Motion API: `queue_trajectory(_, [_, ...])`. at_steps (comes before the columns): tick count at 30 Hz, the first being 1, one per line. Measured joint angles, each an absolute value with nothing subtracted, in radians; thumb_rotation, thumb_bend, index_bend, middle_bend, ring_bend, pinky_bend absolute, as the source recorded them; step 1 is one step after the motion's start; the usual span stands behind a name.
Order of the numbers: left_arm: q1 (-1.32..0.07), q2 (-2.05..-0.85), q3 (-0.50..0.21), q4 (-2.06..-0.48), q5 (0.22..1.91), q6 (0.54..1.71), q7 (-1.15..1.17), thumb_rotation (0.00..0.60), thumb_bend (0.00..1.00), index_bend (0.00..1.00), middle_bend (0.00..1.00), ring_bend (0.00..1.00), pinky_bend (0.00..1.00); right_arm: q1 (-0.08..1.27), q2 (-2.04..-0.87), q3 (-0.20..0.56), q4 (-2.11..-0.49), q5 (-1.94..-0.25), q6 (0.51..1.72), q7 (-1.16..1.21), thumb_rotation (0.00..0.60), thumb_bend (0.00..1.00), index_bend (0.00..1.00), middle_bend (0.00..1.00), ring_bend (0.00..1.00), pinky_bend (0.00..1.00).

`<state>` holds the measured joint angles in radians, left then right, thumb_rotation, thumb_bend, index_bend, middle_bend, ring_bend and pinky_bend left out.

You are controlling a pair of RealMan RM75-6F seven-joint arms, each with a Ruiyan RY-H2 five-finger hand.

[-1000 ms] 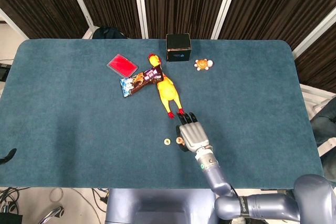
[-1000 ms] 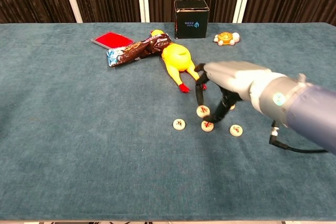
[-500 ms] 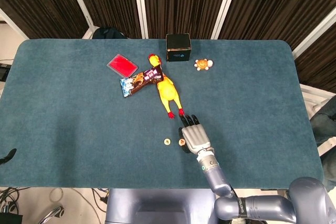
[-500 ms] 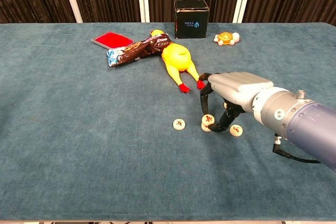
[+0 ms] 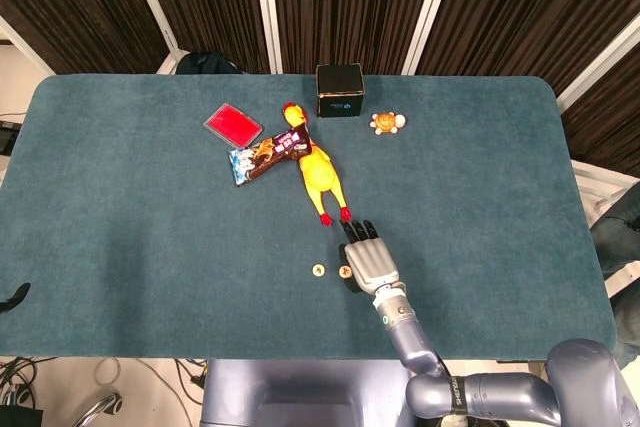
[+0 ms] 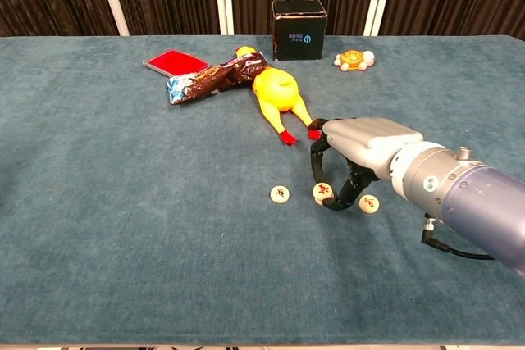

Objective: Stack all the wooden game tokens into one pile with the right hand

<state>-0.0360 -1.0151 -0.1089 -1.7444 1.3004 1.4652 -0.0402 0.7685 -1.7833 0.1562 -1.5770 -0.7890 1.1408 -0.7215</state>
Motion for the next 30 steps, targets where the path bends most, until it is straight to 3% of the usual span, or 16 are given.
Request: queue_trajectory(30, [-0.037, -1.015, -0.110, -1.744, 1.297, 1.463, -0.038, 0.600, 0.19, 0.11, 0.00, 0.00, 0.16, 0.768, -1.778, 0.162, -1.575, -0.773, 1.130, -0.741, 0.600, 0.36, 0.49, 0.00, 0.00, 0.00])
